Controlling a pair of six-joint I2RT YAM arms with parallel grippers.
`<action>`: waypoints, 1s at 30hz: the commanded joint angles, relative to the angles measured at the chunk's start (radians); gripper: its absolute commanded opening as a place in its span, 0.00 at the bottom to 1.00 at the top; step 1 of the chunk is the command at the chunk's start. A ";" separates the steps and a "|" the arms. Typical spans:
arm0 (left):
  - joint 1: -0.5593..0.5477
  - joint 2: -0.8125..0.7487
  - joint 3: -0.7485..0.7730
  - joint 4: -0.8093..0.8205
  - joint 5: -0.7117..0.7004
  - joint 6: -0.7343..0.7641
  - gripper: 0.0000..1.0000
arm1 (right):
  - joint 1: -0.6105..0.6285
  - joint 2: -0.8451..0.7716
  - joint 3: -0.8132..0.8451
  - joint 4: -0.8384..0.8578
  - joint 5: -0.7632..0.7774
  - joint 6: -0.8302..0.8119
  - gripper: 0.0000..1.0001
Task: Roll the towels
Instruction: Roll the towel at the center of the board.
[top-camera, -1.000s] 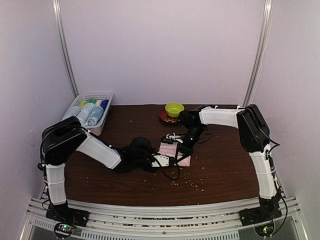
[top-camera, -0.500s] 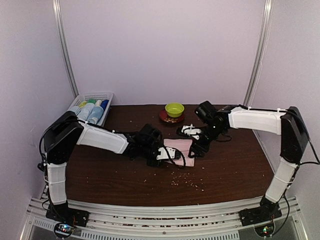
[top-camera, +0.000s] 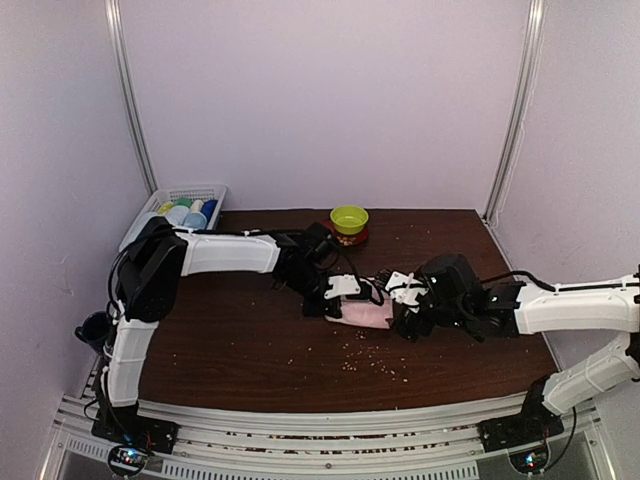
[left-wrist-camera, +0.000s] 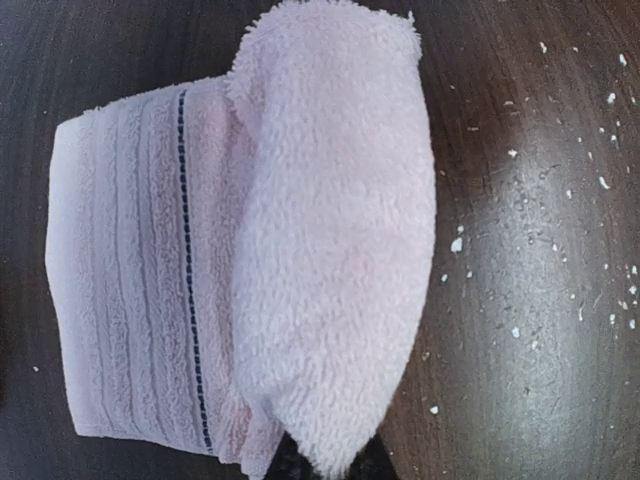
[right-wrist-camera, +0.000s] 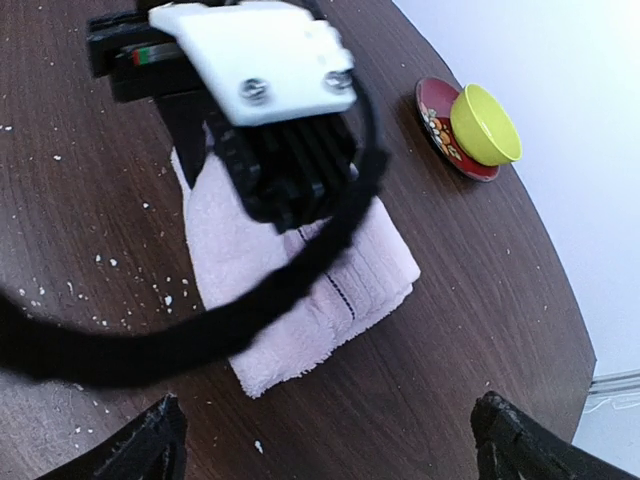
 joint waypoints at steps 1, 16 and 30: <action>0.036 0.082 0.058 -0.236 0.114 -0.029 0.00 | 0.076 0.004 -0.065 0.108 0.145 -0.021 1.00; 0.057 0.207 0.186 -0.349 0.193 0.007 0.00 | 0.203 0.170 -0.153 0.390 0.247 -0.288 1.00; 0.057 0.234 0.206 -0.375 0.162 0.019 0.00 | 0.155 0.483 0.096 0.367 0.301 -0.475 0.99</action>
